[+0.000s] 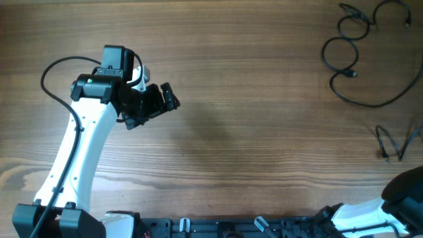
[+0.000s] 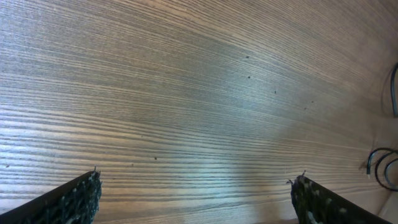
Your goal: Untangle cables
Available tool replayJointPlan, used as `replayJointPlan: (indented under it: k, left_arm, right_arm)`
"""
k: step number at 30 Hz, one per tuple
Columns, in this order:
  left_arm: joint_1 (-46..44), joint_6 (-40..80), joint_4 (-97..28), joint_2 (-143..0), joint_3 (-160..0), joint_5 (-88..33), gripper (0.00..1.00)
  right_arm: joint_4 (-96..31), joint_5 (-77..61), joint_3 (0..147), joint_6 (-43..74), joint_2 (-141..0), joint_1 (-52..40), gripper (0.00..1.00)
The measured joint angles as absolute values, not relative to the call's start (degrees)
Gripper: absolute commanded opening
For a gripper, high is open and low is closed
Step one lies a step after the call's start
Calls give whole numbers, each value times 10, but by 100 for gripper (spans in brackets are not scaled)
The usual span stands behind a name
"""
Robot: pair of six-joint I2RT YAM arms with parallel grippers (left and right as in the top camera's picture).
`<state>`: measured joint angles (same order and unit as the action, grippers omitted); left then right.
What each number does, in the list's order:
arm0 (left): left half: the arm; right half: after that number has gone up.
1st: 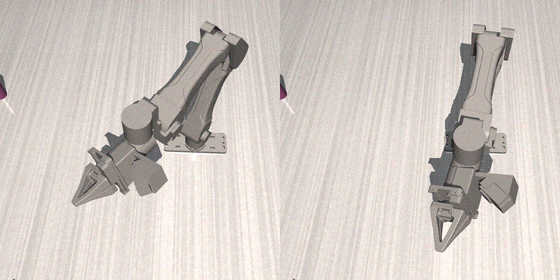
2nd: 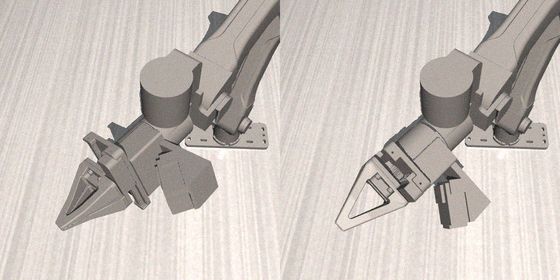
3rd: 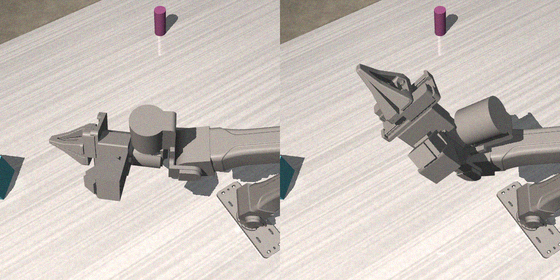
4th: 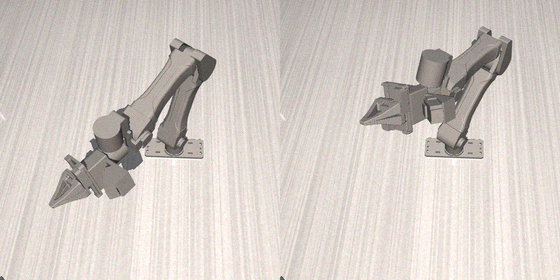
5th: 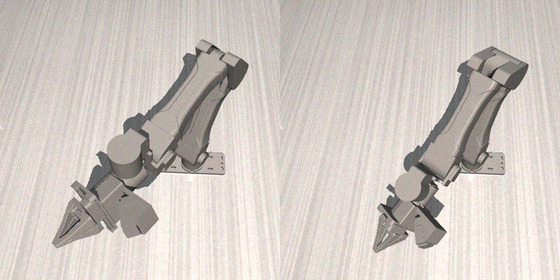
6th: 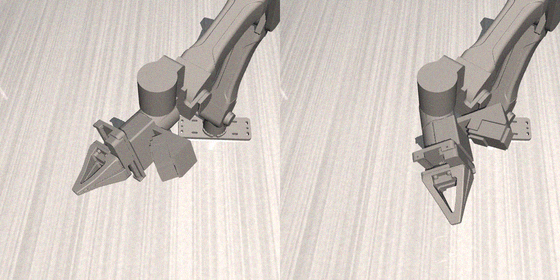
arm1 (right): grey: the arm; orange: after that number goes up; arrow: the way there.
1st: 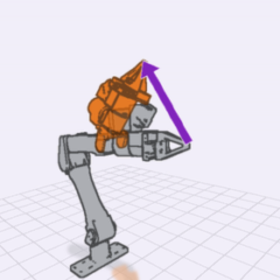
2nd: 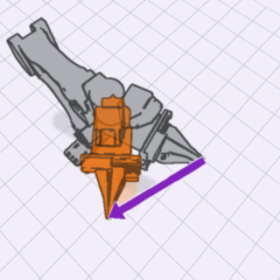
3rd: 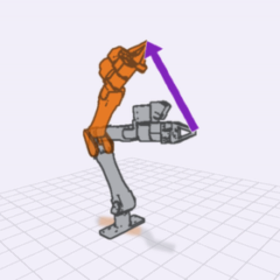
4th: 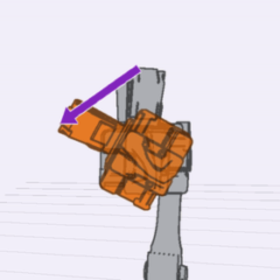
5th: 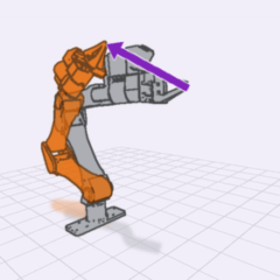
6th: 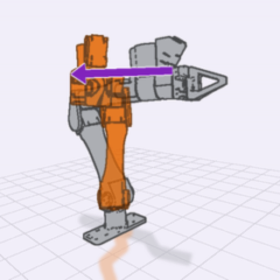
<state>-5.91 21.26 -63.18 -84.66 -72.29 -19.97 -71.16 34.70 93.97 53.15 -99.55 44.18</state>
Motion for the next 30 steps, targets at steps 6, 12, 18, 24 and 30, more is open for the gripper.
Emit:
replayJointPlan:
  k: [6, 12, 18, 24, 30]
  left_arm:
    - [-59, 213, -632, -847, -723, -200, 100]
    - [-59, 213, -630, -847, -723, -199, 100]
    - [-59, 213, -628, -847, -723, -199, 100]
    - [-59, 213, -626, -847, -723, -199, 100]
    - [-59, 213, -625, -847, -723, -198, 100]
  right_arm:
    - [-708, 276, 940, 535, -995, 442, 86]
    - [-691, 88, 940, 451, -995, 442, 94]
    - [-718, 37, 935, 399, -995, 442, 100]
    - [-680, 23, 818, 395, -997, 442, 100]
    - [-575, 8, 712, 393, -999, 442, 84]
